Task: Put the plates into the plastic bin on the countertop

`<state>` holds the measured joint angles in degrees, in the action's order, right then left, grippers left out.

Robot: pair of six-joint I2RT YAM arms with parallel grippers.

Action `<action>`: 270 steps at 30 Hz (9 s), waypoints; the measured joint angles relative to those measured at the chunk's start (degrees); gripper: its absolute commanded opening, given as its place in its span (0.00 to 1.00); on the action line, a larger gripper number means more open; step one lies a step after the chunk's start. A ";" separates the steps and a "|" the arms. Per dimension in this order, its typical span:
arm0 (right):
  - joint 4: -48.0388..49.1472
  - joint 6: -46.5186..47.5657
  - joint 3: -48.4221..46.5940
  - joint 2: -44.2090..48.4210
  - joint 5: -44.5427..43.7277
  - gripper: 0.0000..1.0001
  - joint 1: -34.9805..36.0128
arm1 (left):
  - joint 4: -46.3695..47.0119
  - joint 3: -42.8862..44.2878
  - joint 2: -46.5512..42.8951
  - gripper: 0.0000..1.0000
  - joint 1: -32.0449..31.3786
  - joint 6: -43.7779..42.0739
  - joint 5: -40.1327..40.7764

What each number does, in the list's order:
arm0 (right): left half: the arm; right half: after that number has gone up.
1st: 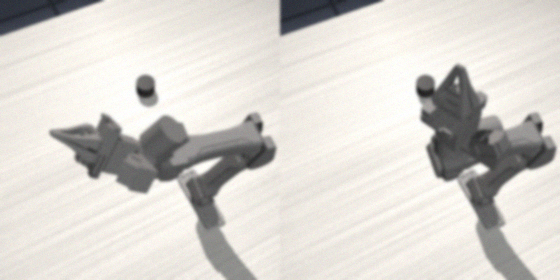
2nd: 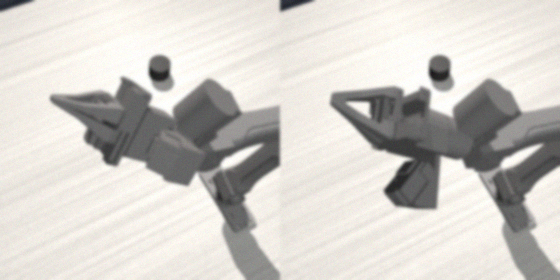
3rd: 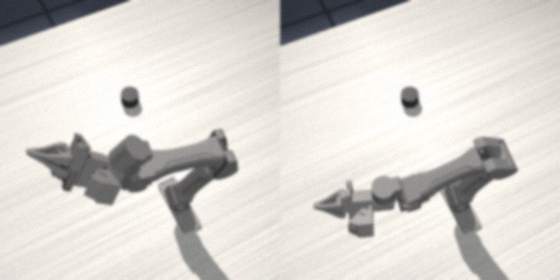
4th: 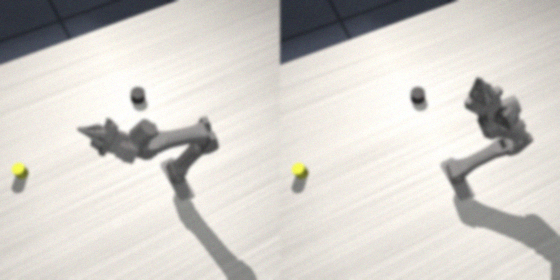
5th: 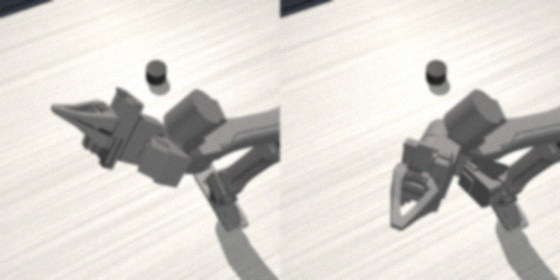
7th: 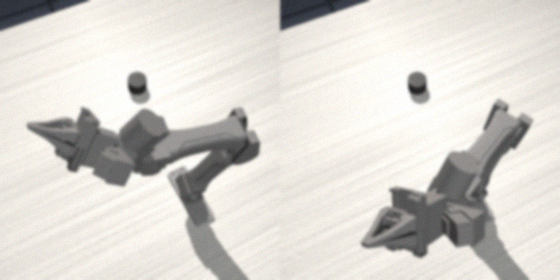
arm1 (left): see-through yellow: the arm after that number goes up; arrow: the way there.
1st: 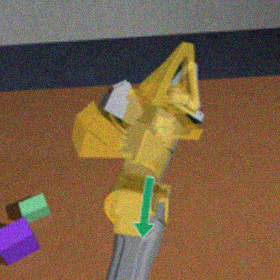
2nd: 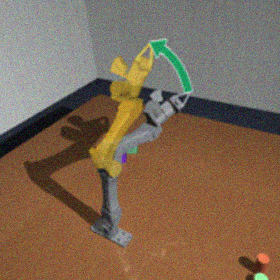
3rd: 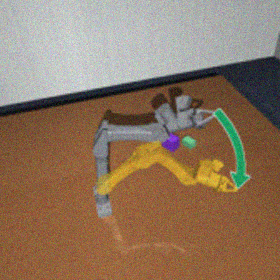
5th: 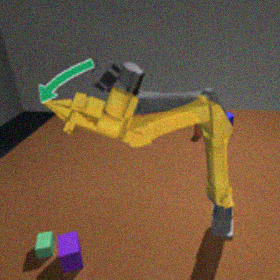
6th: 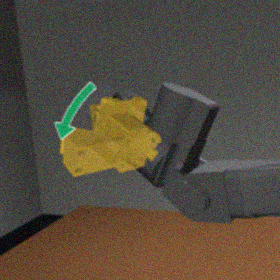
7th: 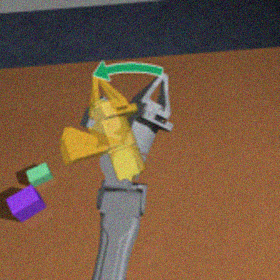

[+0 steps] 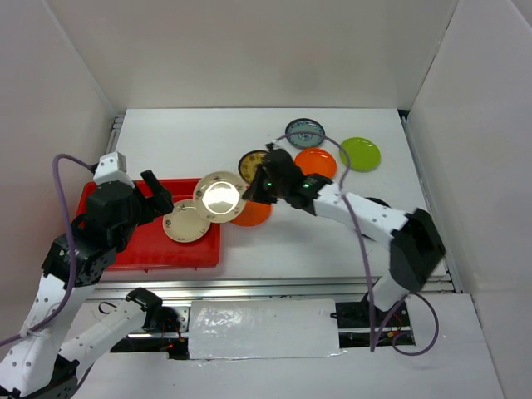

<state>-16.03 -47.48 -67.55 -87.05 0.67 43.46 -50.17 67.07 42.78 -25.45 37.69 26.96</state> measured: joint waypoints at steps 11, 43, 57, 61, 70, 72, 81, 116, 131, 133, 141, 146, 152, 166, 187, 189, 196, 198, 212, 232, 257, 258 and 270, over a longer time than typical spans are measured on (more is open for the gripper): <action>-1.95 -0.13 -27.04 -28.41 4.17 0.00 8.79 | -3.28 0.92 -1.38 0.99 0.00 0.13 2.01; -5.38 0.92 -18.88 -7.65 -7.15 1.00 5.11 | -4.68 0.50 -1.92 0.99 0.02 -1.79 1.64; 4.66 3.65 12.24 -9.42 2.89 0.90 -9.88 | -1.66 -3.82 0.39 0.99 0.02 -4.33 -0.02; 9.31 3.69 11.93 -13.16 6.19 0.70 -10.58 | -0.74 -6.12 0.42 0.99 0.00 -4.48 -0.83; 16.28 1.38 10.43 -18.60 10.32 0.25 -12.63 | 2.08 -10.03 -0.76 0.99 0.00 -4.50 -1.25; 16.59 0.48 10.62 -19.12 11.06 0.23 -13.11 | 2.91 -10.91 -0.79 0.99 0.00 -4.50 -1.33; 22.86 -2.49 15.58 -17.99 15.63 0.00 -15.32 | 4.50 -11.23 0.42 0.99 0.00 -4.50 -1.36; -7.54 2.78 -34.77 -37.13 3.34 0.70 8.74 | 4.83 -12.11 -9.29 0.99 0.02 -2.86 3.80; 1.60 0.37 -2.47 -2.08 -0.39 1.00 1.05 | 5.75 -12.44 -8.72 0.99 0.02 -3.28 0.42; 0.92 -0.35 4.83 8.15 -3.58 1.00 -4.63 | 6.12 -12.31 -7.02 0.99 0.07 -3.37 -1.44; -10.01 -4.04 28.28 36.06 -13.55 1.00 -31.36 | 13.42 -8.52 9.20 0.99 0.02 -2.97 -14.91; -17.66 -6.69 36.79 52.22 -15.85 1.00 -45.97 | 18.47 -4.22 19.04 0.99 -1.51 -2.34 -21.94; -20.50 -8.85 42.95 58.05 -12.63 1.00 -58.88 | 23.63 1.92 32.33 0.99 -7.54 0.13 -26.21; -11.78 -12.72 49.75 44.35 -8.57 0.88 -60.13 | 21.97 8.70 35.87 0.99 -10.67 -0.09 -26.71; 5.14 -14.40 49.92 31.78 -3.63 0.00 -63.06 | 9.70 8.24 18.73 0.99 -9.29 -4.33 -16.41; 3.54 -14.38 50.05 33.97 -3.56 0.00 -63.06 | 8.94 6.91 17.49 0.99 -8.41 -4.50 -14.58; -3.89 -13.00 42.91 39.91 -3.13 0.00 -52.65 | 4.50 2.99 12.13 0.99 -6.23 -4.00 -5.20; -4.52 -11.65 35.36 35.04 -1.40 0.00 -45.00 | 3.34 2.78 10.36 0.99 -5.75 -3.15 -2.05; -7.02 0.15 -23.08 -19.93 7.85 0.00 -2.32 | -0.70 6.60 8.61 0.99 0.20 -1.46 7.91; 2.78 -0.74 -24.17 -30.38 18.82 0.95 3.50 | -1.33 1.81 6.64 0.99 0.76 -4.74 4.22; -16.79 5.09 17.84 50.03 -0.22 1.00 -46.73 | 28.87 27.91 64.57 0.99 -12.26 3.50 -30.47; -17.42 5.64 17.99 50.05 1.16 1.00 -48.39 | 29.35 29.20 66.93 0.99 -12.59 5.18 -30.60; -17.86 6.71 24.87 51.52 15.52 1.00 -52.63 | 37.90 42.80 86.64 0.99 -12.66 16.92 -32.79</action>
<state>-33.89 -40.77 -42.68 -35.53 16.19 -9.17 -12.27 109.86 129.43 -38.11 54.61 -5.82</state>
